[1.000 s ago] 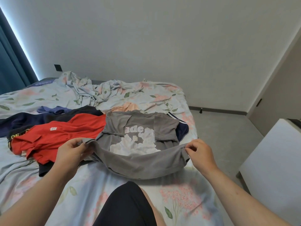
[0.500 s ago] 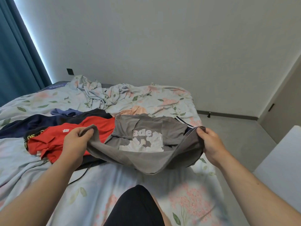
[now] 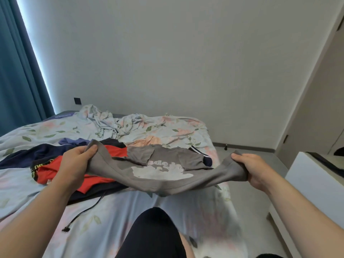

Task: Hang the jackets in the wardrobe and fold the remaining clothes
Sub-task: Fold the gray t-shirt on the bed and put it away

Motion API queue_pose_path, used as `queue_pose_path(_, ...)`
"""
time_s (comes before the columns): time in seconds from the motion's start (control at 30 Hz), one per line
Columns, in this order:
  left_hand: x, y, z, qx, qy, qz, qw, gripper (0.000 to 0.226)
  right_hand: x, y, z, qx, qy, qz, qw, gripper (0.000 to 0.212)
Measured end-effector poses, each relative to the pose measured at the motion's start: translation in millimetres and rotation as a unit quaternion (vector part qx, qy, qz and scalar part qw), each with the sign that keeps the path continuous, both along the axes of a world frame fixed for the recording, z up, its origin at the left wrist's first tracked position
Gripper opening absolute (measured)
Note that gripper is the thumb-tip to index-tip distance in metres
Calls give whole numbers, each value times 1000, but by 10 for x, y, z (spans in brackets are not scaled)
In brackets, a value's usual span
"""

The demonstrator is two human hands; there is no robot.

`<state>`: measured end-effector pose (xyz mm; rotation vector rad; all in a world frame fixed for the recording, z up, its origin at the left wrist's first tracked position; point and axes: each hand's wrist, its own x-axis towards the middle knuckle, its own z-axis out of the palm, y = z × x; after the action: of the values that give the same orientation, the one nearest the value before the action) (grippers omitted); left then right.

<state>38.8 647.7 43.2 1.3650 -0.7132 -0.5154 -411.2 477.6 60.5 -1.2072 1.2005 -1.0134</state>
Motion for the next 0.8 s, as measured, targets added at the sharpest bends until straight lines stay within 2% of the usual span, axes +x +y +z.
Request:
queue_pose_path(0.13,6,265,134,38,36,-44,998,15,-239,267,201,38,97,79,991,23)
queue_pose_path(0.27,49,511,242,154,118,-152,969,16,-443,432,354,112,125,140,976,40)
queue_pose_path(0.37,88,508,233,193,161,-171,953,19,-439,450,361,153,154,151,964,31)
queue_pose_path(0.47,103,292,116,167,175,-110,964,16,-350,316,217,160,152,95,971,19)
queue_pose_path(0.6,199,-181,-142,88,166,-53,981,12,-230,-59,-170,127,113,11,985,7)
queue_pose_path(0.8,437,-1060,-614,102,111,6,989,17,-134,-937,-911,105,116,-63,986,14)
